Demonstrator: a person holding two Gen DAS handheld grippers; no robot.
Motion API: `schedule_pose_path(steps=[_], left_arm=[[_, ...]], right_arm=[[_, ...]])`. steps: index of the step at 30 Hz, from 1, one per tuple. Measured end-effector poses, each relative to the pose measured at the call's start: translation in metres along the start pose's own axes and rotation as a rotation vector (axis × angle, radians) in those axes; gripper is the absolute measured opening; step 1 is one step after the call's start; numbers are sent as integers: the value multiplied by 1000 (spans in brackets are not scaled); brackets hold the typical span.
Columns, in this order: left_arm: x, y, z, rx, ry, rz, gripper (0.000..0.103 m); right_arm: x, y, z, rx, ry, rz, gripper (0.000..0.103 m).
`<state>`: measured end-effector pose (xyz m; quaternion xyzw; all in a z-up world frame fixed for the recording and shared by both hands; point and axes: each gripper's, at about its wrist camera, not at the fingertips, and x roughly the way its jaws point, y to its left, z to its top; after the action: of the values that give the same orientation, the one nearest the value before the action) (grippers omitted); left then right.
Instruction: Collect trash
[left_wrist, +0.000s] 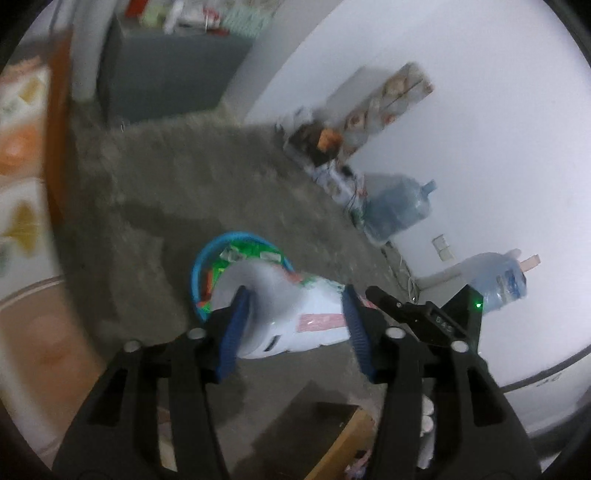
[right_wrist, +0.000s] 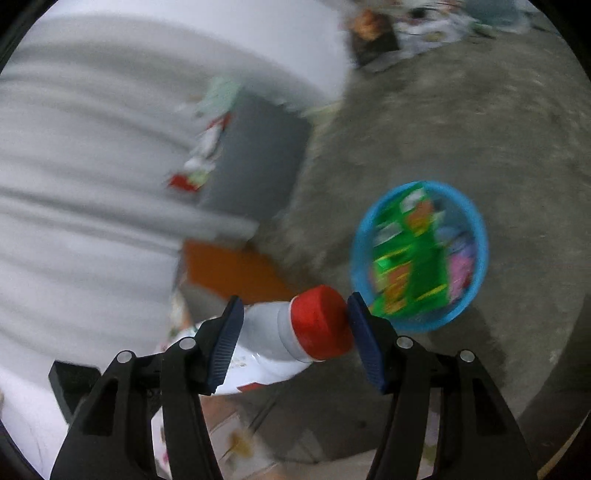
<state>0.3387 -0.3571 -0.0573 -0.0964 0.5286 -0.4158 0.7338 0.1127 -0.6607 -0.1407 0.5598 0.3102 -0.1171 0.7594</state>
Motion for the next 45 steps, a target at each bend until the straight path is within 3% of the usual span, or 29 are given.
schedule_pose_path(steps=[2, 4, 5, 8, 14, 20, 23, 27, 30, 34, 38, 41, 45], left_arm=[[22, 16, 4, -55, -63, 125, 66], [31, 34, 2, -107, -72, 199, 66], [32, 40, 0, -124, -63, 199, 66], [19, 56, -10, -133, -53, 192, 66], [-41, 49, -28, -84, -107, 167, 66], [-109, 15, -54, 55, -182, 155, 66], [-151, -7, -80, 139, -245, 154, 74], [-210, -21, -118, 178, -330, 194, 84], [-252, -26, -146, 169, -405, 281, 92], [-295, -29, -188, 132, -508, 424, 94], [-308, -23, -236, 137, -503, 531, 94], [-310, -11, -256, 71, -508, 645, 94], [-310, 3, -274, -2, -499, 785, 94]], right_arm=[[18, -35, 14, 42, 1, -89, 67], [37, -75, 17, 79, 15, -213, 67], [41, -91, 14, 102, 17, -258, 67], [39, -132, -8, 178, 19, -247, 67], [7, -147, -36, 162, -14, -235, 67], [-40, -95, -74, -62, -53, -246, 67], [-63, -50, -100, -246, -81, -245, 67], [-97, 18, -142, -507, -140, -203, 77], [-129, 64, -175, -695, -230, -167, 83], [-171, 115, -222, -892, -336, -58, 97], [-189, 149, -266, -1039, -362, 0, 97], [-184, 164, -298, -1104, -360, -56, 97], [-158, 173, -345, -1233, -289, -246, 97]])
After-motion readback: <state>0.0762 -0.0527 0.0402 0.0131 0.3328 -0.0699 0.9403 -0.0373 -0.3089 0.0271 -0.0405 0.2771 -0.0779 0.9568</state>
